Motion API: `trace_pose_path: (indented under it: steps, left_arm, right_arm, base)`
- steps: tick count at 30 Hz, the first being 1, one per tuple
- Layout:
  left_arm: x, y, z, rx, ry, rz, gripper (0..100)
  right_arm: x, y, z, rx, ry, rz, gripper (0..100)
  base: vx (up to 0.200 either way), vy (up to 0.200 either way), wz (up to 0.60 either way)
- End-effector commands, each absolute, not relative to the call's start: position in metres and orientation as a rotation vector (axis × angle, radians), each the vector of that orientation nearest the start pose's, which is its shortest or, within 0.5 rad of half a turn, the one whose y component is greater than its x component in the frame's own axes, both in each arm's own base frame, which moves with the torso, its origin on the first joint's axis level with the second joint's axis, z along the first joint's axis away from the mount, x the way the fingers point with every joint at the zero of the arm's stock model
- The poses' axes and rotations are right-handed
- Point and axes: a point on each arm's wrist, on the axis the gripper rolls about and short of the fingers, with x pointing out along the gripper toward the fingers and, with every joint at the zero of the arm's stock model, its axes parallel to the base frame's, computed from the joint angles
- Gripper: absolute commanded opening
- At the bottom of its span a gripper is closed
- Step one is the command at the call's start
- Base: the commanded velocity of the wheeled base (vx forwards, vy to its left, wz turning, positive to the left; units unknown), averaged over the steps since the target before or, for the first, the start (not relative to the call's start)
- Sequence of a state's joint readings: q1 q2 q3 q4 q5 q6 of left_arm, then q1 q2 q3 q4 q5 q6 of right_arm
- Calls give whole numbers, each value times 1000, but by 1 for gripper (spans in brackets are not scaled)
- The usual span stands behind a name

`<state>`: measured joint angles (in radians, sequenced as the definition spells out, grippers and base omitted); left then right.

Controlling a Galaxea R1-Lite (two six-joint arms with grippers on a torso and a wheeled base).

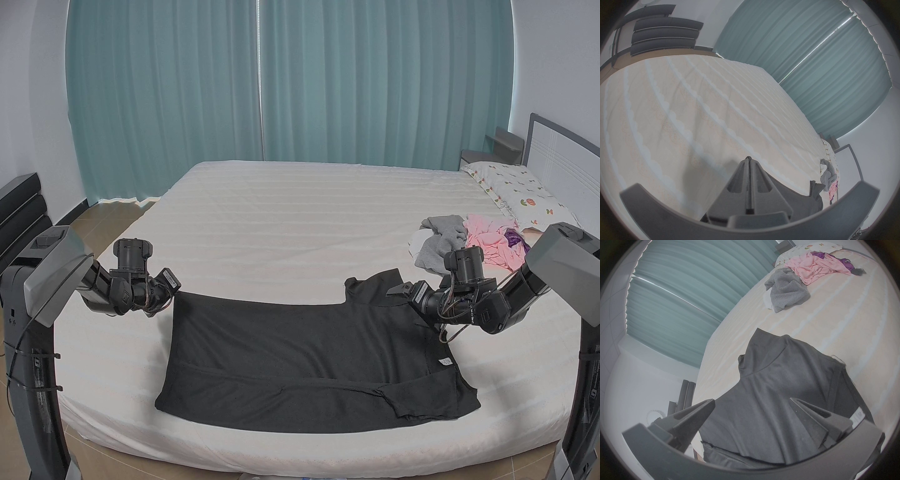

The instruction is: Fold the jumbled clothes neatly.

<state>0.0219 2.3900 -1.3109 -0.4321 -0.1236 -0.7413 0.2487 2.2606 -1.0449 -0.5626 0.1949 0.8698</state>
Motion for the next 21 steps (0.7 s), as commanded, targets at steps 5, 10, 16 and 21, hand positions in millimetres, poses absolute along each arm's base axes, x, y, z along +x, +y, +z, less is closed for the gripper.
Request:
trace_pose_path:
  steps: [5, 10, 16, 21]
  left_arm:
    - [449, 6, 32, -765, 640, 141, 0]
    - [448, 5, 33, -764, 640, 139, 0]
    - [448, 5, 32, -764, 642, 140, 0]
    - [448, 5, 33, -764, 639, 139, 0]
  right_arm:
    - [424, 99, 18, 792, 809, 100, 100]
    - [440, 99, 8, 756, 786, 111, 100]
    - [452, 99, 17, 712, 750, 133, 100]
    - [471, 92, 19, 661, 700, 65, 100]
  base:
    - [0, 0, 0]
    - [0, 0, 0]
    - [0, 0, 0]
    - [0, 0, 0]
